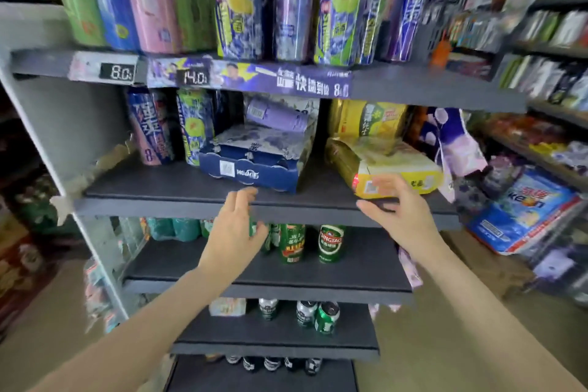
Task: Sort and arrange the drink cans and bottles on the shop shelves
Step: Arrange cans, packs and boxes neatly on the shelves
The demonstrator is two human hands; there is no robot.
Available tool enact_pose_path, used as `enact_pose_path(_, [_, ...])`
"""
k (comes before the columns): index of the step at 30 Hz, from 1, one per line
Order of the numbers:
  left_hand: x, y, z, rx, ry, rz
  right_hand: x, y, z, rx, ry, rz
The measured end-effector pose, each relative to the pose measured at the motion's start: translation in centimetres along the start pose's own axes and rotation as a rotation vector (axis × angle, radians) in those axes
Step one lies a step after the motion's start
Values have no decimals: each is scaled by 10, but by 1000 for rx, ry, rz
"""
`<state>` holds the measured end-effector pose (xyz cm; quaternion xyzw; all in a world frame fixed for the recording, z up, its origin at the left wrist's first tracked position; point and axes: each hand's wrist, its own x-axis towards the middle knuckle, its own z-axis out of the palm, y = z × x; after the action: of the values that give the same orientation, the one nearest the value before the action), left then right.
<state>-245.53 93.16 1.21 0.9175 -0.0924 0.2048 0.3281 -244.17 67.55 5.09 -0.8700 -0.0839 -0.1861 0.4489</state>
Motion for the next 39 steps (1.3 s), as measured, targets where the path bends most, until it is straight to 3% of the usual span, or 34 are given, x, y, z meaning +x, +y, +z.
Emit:
enact_pose_path(6, [48,29,27,-46,-22,44,62,57,-32,-202,243,104])
enact_pose_path(9, [73,53,57,-117,-76,40,79,91,-43,-86,166,259])
enact_pose_path(12, [88,74,87,-165,-173,20,88,108,-49,35,61,270])
enact_pose_path(18, [108,98,126,-224,-313,-160,93,125,-48,130,95,265])
enact_pose_path(31, [96,97,102,-294,-242,-287,48,101,-35,129,223,116])
enact_pose_path(39, [115,115,52,-674,-64,-312,54,64,-61,277,247,-20])
